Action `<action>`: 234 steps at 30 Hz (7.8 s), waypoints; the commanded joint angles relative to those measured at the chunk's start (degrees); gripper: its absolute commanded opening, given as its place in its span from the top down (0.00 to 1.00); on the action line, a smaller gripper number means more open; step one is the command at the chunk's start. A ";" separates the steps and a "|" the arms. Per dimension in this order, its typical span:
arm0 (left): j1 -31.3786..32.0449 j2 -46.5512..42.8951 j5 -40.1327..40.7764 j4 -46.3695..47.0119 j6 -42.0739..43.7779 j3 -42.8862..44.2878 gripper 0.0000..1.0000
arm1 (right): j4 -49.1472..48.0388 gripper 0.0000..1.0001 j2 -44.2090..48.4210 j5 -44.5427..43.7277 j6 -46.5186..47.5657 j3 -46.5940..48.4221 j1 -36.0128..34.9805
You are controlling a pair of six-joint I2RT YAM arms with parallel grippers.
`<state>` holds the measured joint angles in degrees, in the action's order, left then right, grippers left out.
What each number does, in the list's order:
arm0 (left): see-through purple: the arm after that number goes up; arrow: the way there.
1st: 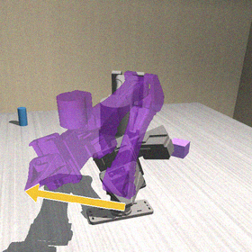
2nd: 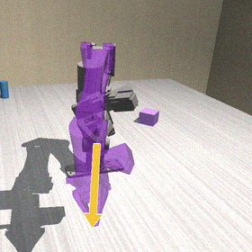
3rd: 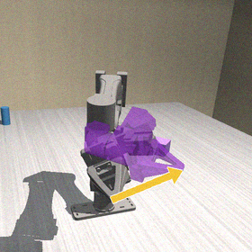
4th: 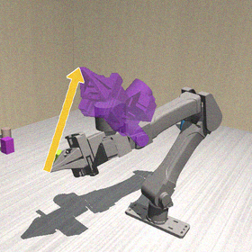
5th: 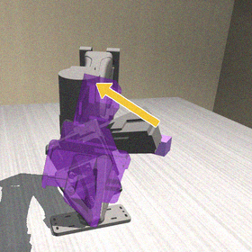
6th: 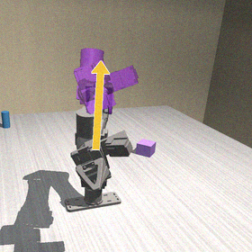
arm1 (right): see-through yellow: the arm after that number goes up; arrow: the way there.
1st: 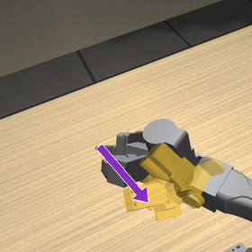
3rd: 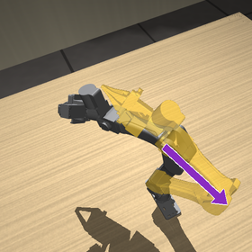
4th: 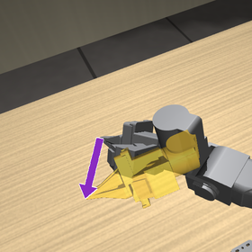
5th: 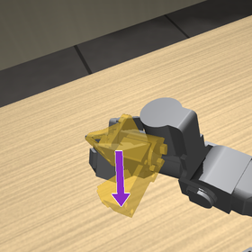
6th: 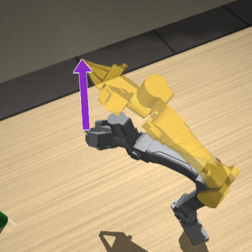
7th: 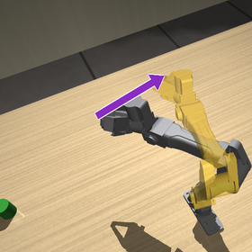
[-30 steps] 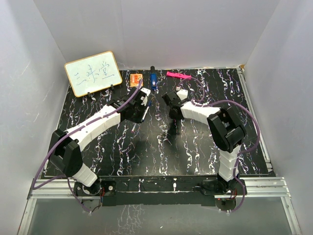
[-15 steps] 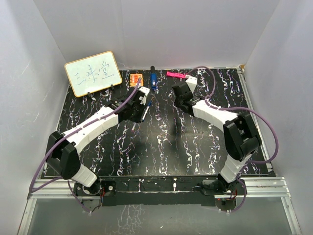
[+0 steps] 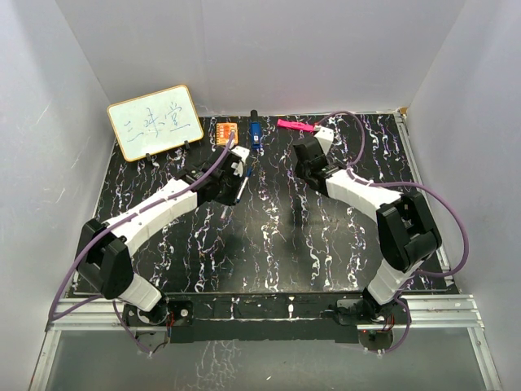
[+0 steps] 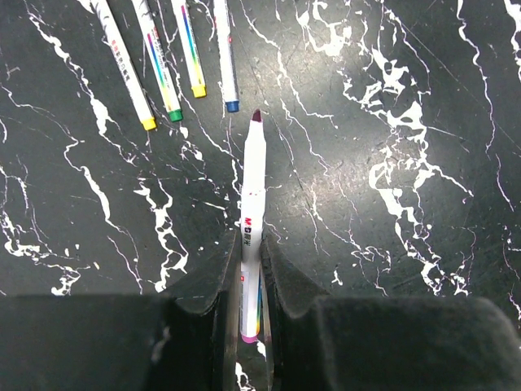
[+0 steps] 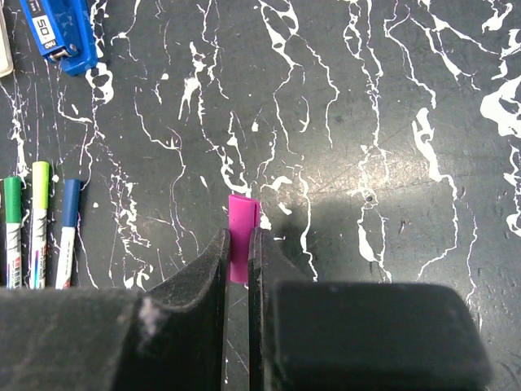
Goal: Insert the pens into the pen caps
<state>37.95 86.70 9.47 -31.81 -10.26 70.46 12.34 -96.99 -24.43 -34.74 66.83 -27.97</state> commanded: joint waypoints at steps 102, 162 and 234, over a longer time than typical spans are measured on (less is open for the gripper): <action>3.00 -5.13 -31.21 85.62 -21.02 -28.27 1.00 | -63.31 1.00 30.07 41.47 4.27 -32.49 1.46; -2.17 -10.64 -24.70 96.91 -16.56 -20.76 1.00 | -40.24 1.00 24.23 29.25 19.54 -28.46 -9.88; -4.93 23.38 -9.98 33.02 -5.80 3.49 1.00 | -37.52 0.10 28.89 -8.06 21.52 -21.71 -13.03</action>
<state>33.32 108.92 -0.73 5.04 -17.32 70.00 -24.03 -69.78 -30.61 -12.38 45.74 -41.15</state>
